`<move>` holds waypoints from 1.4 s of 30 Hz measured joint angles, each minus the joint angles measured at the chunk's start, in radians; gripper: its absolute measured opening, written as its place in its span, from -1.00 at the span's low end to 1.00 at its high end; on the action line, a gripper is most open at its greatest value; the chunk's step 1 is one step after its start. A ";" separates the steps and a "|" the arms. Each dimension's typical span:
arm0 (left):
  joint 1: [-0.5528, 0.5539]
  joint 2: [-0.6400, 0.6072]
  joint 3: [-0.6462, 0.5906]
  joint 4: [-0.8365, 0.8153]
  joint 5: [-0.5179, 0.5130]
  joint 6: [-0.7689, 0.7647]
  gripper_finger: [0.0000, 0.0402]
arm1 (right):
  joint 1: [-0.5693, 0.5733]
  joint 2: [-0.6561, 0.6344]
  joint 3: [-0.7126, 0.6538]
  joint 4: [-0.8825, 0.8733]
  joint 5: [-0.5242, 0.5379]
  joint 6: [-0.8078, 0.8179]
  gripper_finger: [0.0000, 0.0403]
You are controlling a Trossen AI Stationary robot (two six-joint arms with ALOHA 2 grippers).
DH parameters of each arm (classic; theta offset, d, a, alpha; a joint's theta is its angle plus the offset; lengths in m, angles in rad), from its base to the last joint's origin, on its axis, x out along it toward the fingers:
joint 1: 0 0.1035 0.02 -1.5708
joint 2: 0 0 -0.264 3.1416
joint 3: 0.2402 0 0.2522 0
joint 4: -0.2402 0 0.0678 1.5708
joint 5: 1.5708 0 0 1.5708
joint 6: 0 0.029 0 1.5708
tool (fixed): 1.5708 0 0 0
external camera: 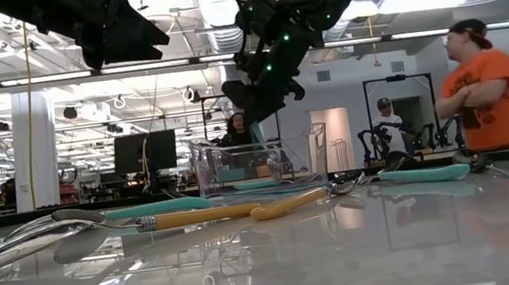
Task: Sort silverware by color (type)
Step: Put the top left blue spoon into the top transparent bin
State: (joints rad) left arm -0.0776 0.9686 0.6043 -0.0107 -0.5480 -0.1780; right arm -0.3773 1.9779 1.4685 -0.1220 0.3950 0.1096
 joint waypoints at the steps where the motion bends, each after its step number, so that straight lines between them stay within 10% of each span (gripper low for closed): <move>1: 0.000 0.000 0.000 0.000 0.000 0.000 0.24 | 0.002 0.000 0.000 0.001 0.001 -0.009 -0.54; 42: 0.000 0.000 0.000 0.001 -0.016 -0.018 0.24 | 0.022 0.057 0.163 -0.334 0.055 -0.320 -0.40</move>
State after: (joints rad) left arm -0.0772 0.9684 0.6044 -0.0093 -0.5640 -0.1955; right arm -0.3550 2.0350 1.6318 -0.4557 0.4501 -0.2108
